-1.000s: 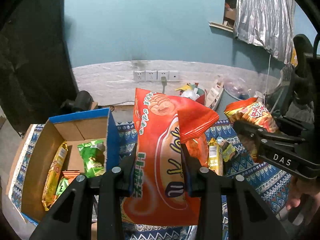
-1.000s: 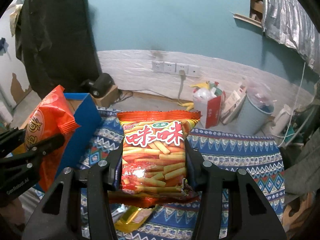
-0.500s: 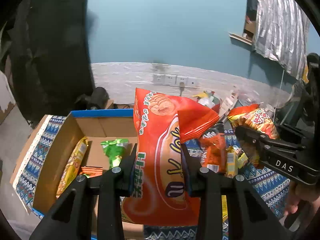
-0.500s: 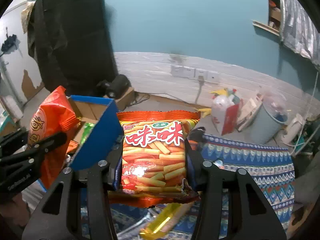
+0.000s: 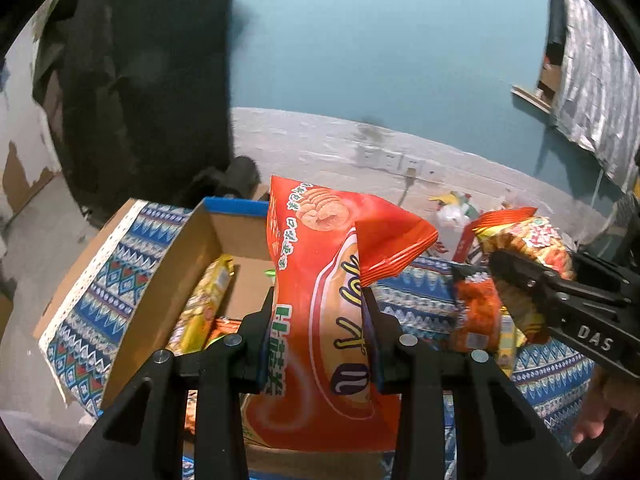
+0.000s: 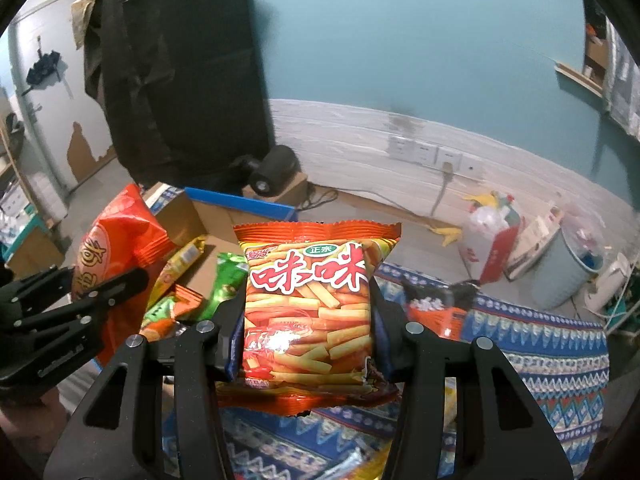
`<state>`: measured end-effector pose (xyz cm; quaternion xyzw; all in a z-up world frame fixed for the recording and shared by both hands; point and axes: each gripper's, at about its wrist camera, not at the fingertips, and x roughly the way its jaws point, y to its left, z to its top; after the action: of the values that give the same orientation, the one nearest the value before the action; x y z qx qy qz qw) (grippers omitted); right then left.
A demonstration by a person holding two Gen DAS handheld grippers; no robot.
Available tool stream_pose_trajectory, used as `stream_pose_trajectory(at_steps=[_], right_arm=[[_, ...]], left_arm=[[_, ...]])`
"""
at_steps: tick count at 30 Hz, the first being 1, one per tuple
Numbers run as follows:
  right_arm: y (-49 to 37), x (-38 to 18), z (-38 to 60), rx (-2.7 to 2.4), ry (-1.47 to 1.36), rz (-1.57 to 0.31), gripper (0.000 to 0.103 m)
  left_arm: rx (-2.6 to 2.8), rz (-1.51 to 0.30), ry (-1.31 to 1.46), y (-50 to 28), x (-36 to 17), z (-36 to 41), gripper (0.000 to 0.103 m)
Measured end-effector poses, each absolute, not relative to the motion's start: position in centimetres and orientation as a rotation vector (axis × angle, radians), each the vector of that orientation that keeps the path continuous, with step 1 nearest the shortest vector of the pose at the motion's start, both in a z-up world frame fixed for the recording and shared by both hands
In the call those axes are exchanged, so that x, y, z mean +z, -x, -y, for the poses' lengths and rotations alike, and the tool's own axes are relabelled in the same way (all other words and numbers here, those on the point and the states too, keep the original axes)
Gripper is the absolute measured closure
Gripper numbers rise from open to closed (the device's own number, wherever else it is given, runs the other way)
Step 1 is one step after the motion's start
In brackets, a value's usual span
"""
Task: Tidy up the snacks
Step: 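Lift both held bags and carry them over the cardboard box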
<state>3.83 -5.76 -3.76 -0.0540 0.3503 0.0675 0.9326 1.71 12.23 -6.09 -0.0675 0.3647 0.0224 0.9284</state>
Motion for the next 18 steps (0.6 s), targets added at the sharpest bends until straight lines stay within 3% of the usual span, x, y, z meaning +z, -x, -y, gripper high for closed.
stream_pose_trajectory(at_steps=[18], right_arm=[[-7.6,-6.5,-0.9,0.245,0.152,-0.790,0.054]], left_arm=[[0.183,-0.850,0.213,-2.5,-9.7,-19.2,0.065]])
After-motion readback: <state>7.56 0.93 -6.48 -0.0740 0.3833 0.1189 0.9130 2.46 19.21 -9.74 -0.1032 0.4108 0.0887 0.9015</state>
